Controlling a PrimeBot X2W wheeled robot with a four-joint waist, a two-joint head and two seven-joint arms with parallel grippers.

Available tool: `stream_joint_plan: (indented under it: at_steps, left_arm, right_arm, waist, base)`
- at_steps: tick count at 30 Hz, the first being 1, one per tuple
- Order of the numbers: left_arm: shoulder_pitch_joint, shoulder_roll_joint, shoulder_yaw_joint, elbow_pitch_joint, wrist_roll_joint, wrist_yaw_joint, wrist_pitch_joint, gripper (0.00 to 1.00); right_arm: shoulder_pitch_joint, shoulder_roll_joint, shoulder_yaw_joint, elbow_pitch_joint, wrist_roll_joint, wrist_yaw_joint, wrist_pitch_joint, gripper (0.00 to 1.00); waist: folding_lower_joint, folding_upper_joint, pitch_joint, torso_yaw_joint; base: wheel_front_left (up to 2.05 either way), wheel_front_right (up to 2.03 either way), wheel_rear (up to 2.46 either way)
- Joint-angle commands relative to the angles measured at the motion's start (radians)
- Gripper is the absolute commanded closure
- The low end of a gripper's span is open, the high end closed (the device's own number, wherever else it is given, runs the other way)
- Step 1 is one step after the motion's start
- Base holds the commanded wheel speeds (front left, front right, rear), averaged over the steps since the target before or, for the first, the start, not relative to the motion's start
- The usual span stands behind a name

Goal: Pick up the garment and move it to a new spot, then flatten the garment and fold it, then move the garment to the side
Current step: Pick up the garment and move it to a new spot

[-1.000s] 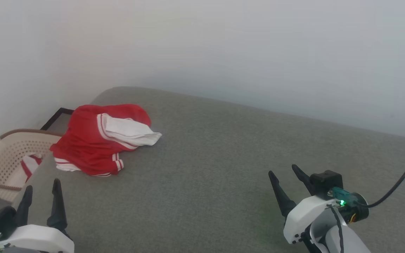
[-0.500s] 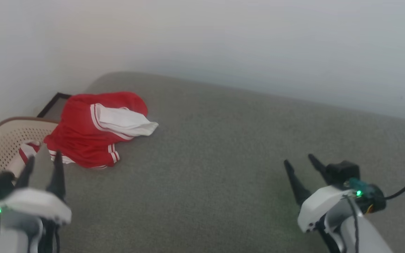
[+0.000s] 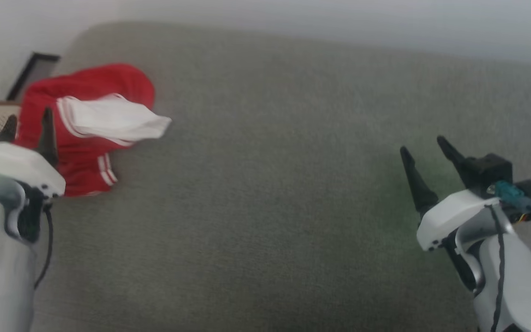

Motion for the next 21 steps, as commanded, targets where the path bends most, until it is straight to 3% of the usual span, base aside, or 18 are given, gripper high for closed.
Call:
stream_joint_plan:
  at_steps: [1, 7, 13, 21]
  left_arm:
    - [-0.062, 0.01, -0.012, 0.068, -0.002, -0.009, 0.017, 0.0]
    - [-0.183, 0.031, -0.024, 0.23, -0.031, -0.02, 0.081, 0.0]
    - [-0.299, 0.047, -0.031, 0.41, -0.057, -0.018, 0.209, 0.0]
    - [-0.356, 0.017, -0.065, 0.567, -0.047, 0.007, 0.331, 0.0]
  right_arm:
    - [-0.02, -0.007, -0.002, -0.035, -0.006, 0.0, 0.014, 0.0]
    - [-0.035, -0.025, -0.007, -0.102, -0.011, 0.0, 0.046, 0.0]
    - [-0.042, -0.042, -0.012, -0.164, -0.012, 0.0, 0.08, 0.0]
    - [-0.034, -0.058, -0.017, -0.215, -0.015, 0.0, 0.111, 0.0]
  waist:
    - [0.0, 0.0, 0.11, -0.045]
    - [0.0, 0.0, 0.19, -0.072]
    - [0.0, 0.0, 0.257, -0.092]
    - [0.0, 0.0, 0.296, -0.105]
  base:
    - [0.0, 0.0, 0.0]
    - [0.0, 0.0, 0.0]
    - [0.0, 0.0, 0.0]
    - [0.0, 0.0, 0.0]
